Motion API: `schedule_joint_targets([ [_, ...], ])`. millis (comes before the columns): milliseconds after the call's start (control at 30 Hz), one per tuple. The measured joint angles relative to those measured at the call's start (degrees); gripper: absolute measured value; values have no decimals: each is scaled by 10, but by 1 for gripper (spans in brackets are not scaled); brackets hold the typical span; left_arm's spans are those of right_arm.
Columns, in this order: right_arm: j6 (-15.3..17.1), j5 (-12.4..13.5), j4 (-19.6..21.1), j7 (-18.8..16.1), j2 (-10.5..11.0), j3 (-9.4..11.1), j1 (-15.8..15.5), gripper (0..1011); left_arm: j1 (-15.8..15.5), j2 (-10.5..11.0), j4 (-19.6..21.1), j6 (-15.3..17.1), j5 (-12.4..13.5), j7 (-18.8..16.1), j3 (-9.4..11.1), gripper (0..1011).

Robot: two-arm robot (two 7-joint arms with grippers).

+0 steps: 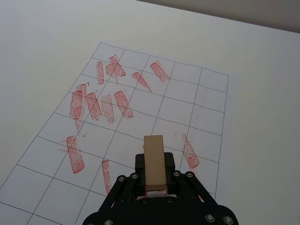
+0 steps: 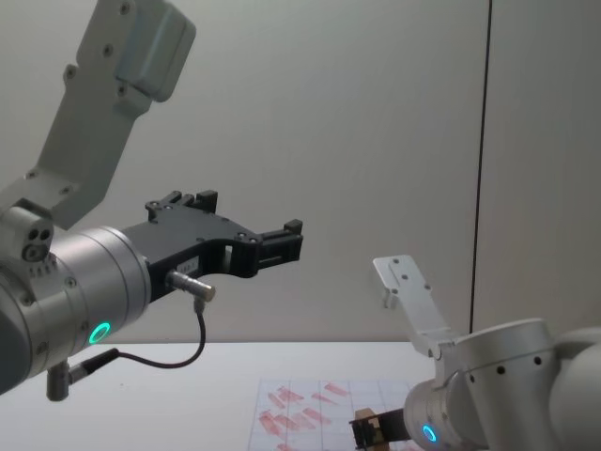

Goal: Use the one hand to pick up the stamp and affix it onto the A4 paper.

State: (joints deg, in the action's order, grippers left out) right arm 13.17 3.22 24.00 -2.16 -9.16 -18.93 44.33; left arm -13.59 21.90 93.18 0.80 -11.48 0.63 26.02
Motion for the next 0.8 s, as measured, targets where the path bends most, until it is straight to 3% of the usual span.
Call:
schedule_joint_targets([
  [233, -6, 1, 8, 3, 1, 5, -1, 219, 0, 0, 0, 0, 0, 0, 0, 993],
  [400, -5, 1, 43, 7, 6, 8, -15, 219, 0, 0, 0, 0, 0, 0, 0, 993],
  [800, 25, 11, 210, 20, 25, 20, -64, 218, 0, 0, 0, 0, 0, 0, 0, 993],
])
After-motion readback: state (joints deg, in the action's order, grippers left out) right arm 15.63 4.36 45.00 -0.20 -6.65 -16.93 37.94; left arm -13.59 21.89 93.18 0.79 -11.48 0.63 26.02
